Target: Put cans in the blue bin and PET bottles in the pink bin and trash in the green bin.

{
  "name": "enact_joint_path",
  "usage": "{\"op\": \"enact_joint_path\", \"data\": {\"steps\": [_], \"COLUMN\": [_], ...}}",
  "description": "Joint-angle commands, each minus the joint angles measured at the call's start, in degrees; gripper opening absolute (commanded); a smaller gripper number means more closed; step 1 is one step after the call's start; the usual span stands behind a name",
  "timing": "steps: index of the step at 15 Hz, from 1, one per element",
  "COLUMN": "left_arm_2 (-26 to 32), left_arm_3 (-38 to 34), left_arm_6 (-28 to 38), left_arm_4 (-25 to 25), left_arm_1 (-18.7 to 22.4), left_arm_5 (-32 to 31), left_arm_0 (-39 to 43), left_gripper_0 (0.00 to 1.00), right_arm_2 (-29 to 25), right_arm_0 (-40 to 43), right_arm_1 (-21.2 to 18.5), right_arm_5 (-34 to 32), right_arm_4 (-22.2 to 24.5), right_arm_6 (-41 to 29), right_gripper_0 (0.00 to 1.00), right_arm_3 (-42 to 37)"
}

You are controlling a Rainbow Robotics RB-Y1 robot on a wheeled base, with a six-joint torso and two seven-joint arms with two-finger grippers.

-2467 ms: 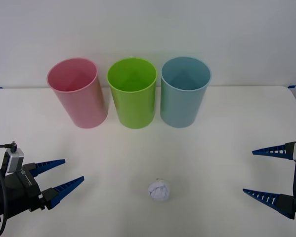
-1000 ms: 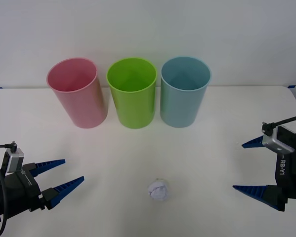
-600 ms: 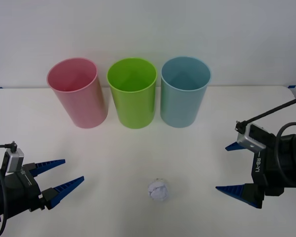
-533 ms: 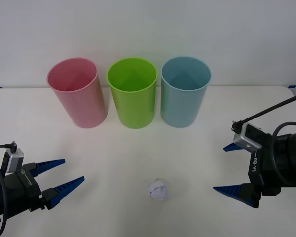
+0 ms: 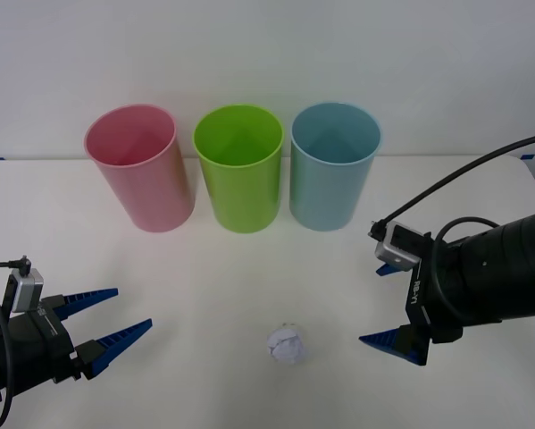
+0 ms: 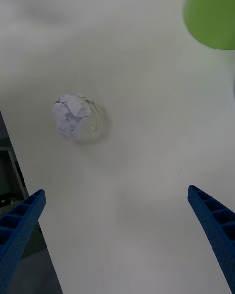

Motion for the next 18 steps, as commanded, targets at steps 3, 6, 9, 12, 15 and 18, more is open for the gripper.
{"op": "enact_joint_path", "data": {"steps": [3, 6, 9, 12, 15, 18], "left_arm_2": [0.0, 0.0, 0.0, 0.0, 0.0, 0.0], "left_arm_3": [0.0, 0.0, 0.0, 0.0, 0.0, 0.0], "left_arm_6": [0.0, 0.0, 0.0, 0.0, 0.0, 0.0], "left_arm_4": [0.0, 0.0, 0.0, 0.0, 0.0, 0.0], "left_arm_1": [0.0, 0.0, 0.0, 0.0, 0.0, 0.0], "left_arm_5": [0.0, 0.0, 0.0, 0.0, 0.0, 0.0], "left_arm_0": [0.0, 0.0, 0.0, 0.0, 0.0, 0.0], "left_gripper_0": [1.0, 1.0, 1.0, 1.0, 1.0, 1.0], "right_arm_2": [7.7, 10.3, 12.8, 14.6, 15.9, 17.2], "right_arm_0": [-4.4, -5.2, -5.7, -6.2, -6.7, -7.3], "right_arm_1": [0.4, 2.8, 5.8, 8.0, 9.8, 11.9], "right_arm_5": [0.0, 0.0, 0.0, 0.0, 0.0, 0.1], "right_arm_4": [2.0, 3.9, 8.6, 10.8, 11.9, 14.6], "right_arm_6": [-2.6, -4.3, -3.9, -3.2, -2.4, -1.9], "right_gripper_0": [1.0, 1.0, 1.0, 1.0, 1.0, 1.0], "right_arm_3": [3.7, 4.2, 5.3, 7.6, 9.7, 11.6]}}
